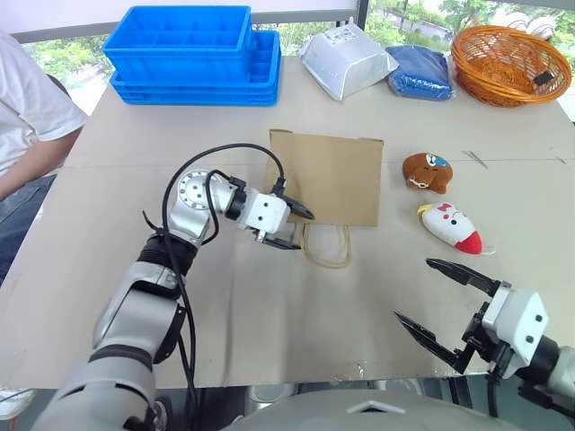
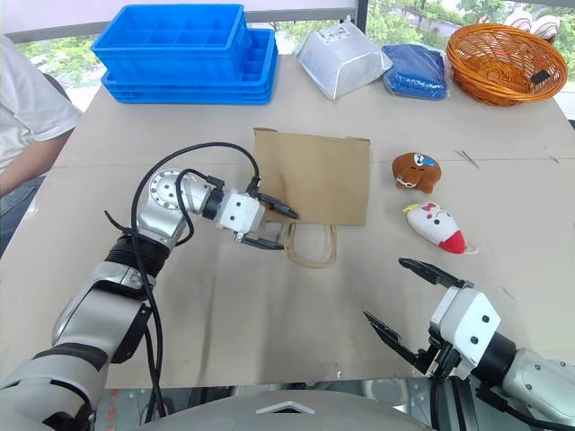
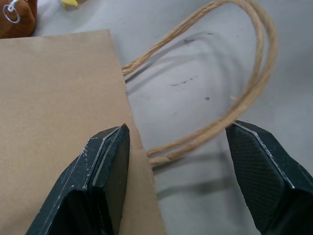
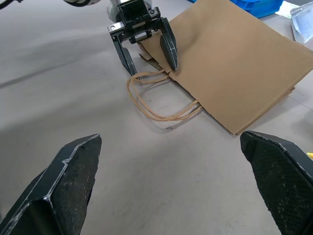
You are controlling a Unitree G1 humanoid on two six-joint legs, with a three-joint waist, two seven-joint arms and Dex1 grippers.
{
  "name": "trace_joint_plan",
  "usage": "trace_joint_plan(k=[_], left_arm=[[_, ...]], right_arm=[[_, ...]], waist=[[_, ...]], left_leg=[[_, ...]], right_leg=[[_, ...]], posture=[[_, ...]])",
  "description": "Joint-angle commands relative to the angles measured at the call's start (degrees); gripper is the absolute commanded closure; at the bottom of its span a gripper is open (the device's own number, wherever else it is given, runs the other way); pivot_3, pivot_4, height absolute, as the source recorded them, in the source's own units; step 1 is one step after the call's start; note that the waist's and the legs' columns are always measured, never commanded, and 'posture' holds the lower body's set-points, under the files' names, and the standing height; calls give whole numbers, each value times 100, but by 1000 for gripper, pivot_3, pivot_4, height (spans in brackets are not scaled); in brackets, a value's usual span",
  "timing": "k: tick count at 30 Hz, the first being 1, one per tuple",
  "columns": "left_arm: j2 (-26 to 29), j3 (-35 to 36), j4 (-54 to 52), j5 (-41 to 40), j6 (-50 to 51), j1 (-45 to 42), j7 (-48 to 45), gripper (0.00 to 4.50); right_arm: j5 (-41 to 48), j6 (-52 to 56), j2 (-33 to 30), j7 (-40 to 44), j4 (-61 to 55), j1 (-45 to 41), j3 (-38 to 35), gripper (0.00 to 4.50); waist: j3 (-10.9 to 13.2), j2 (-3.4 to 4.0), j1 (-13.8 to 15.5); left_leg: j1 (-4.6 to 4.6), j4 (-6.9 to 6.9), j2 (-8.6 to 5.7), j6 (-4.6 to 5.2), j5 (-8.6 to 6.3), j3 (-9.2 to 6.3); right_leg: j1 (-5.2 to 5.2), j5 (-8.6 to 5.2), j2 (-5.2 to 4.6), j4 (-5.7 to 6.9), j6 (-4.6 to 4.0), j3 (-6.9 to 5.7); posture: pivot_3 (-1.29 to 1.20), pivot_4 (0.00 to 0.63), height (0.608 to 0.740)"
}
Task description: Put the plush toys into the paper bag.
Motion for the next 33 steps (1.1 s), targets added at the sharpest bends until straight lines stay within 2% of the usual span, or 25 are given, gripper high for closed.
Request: trace_joint_plan(k=[1,14,23,33], left_arm=[[-11,117,3,-22,-143,-125,90,1124],[49,261,-106,-276,143,-225,-41,1124],[50,382,-65,-177,-27,-283,178,1124],[-139,537,118,40,-931,-238,1127,1124]], right_arm=[[25,-133,20,1,-217,44,-14,0],[18,-146,15,11,-191,37,-15,0],[36,-141,22,3,-206,44,-28,0],[45,-80,-1,-19,-169,-96,17,0]], waist=[[0,0,0],[0,0,-1],[0,0,1],[0,0,3]], left_leg=[[0,0,0,0,0,0],[0,0,0,0,0,0],[0,0,0,0,0,1],[1,0,0,0,0,0]], right_leg=[[0,0,0,0,0,0],[0,0,0,0,0,0],[0,1,0,0,1,0],[0,4,-1,0,5,0]], posture=[[0,150,740],[0,150,740],[0,150,740],[0,150,740]])
